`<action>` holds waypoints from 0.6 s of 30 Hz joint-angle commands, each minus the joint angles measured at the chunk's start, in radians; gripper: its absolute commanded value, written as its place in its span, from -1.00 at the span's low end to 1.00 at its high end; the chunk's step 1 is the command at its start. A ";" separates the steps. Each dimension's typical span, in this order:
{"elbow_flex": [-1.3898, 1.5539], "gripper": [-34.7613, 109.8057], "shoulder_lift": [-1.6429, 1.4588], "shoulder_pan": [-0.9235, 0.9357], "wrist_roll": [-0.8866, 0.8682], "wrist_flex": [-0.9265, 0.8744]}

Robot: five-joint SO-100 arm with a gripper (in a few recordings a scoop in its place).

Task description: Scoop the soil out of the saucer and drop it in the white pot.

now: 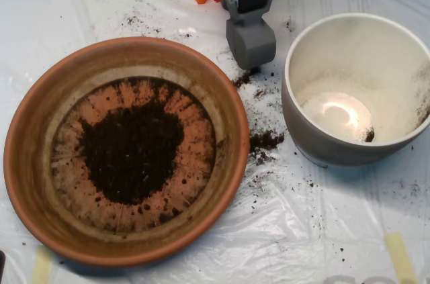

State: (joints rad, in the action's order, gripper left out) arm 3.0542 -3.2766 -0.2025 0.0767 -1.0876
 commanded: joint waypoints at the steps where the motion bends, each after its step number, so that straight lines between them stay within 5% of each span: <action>1: -0.006 -0.52 -0.072 -0.017 0.011 0.021; 18: -0.071 -0.28 -0.072 0.014 0.150 0.005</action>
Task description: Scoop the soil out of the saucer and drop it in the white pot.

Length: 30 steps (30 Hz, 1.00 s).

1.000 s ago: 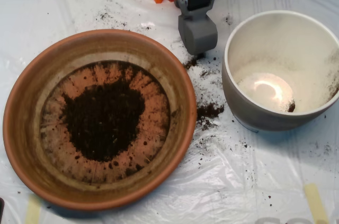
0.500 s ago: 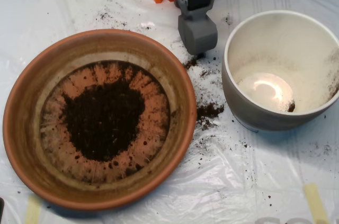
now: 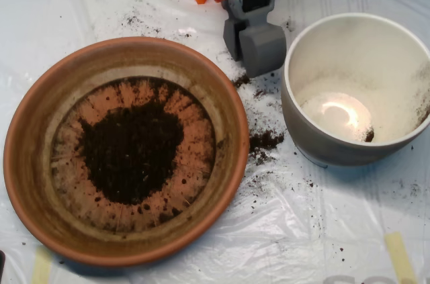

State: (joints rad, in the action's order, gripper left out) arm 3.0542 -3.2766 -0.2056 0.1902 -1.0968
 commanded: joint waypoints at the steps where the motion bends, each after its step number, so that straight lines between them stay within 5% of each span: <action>1: -0.078 -0.27 -0.072 0.032 0.046 0.023; 14: -0.433 -0.24 0.008 0.152 0.006 -0.015; 30: -0.414 -0.07 0.390 0.568 -0.034 0.227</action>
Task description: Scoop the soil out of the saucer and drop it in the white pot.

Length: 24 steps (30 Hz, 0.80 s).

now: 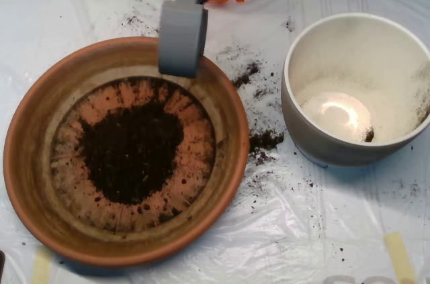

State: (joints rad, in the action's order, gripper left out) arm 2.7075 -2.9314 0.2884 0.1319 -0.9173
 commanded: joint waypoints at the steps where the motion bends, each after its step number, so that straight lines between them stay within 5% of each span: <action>1: -0.067 -0.06 0.057 0.091 0.041 0.057; 8: -0.097 -0.04 0.210 0.110 0.124 0.104; 24: -0.646 0.06 1.048 0.126 0.071 -0.107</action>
State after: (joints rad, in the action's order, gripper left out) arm 2.2135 -1.9390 0.3942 0.1963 -0.9894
